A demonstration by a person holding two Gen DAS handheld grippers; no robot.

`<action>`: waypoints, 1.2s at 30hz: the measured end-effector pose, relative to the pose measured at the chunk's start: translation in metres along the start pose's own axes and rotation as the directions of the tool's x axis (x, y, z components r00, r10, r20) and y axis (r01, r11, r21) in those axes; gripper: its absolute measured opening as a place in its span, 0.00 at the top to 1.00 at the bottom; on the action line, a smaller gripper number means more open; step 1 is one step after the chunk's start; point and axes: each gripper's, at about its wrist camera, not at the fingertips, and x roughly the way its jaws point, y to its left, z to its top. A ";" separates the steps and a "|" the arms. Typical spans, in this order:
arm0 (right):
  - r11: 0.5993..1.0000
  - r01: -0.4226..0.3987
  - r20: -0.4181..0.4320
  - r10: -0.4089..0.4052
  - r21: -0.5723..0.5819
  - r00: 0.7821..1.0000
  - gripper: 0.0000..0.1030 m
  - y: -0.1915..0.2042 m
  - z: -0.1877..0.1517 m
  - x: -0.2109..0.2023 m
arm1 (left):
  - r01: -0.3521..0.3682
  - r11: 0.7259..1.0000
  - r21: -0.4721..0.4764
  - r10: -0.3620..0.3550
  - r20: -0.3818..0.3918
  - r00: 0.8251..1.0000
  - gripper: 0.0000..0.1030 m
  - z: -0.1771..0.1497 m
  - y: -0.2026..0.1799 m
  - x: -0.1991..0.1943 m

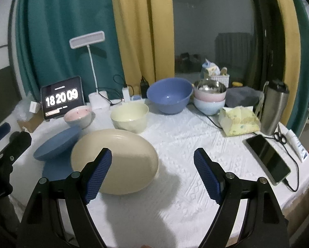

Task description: Organize plates and bowls

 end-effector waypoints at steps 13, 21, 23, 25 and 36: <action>0.999 -0.038 -0.133 0.043 0.037 0.990 0.18 -0.017 0.003 0.073 | 0.001 0.999 0.043 0.006 -0.172 0.985 0.02 -0.012 -0.014 0.070; 0.995 -0.086 -0.219 0.097 0.058 0.971 0.23 -0.025 -0.004 0.113 | 0.032 0.997 0.076 -0.012 -0.252 0.968 0.14 -0.017 -0.023 0.097; 0.992 -0.101 -0.234 0.116 0.077 0.965 0.24 -0.027 -0.008 0.121 | 0.031 0.995 0.090 -0.006 -0.266 0.964 0.15 -0.019 -0.025 0.102; 0.988 -0.112 -0.253 0.135 0.103 0.958 0.29 -0.030 -0.011 0.131 | 0.028 0.995 0.093 0.000 -0.288 0.958 0.24 -0.022 -0.025 0.108; 0.979 -0.130 -0.330 0.175 0.155 0.927 0.55 -0.040 -0.028 0.159 | 0.024 0.995 0.099 0.016 -0.390 0.920 0.51 -0.037 -0.030 0.132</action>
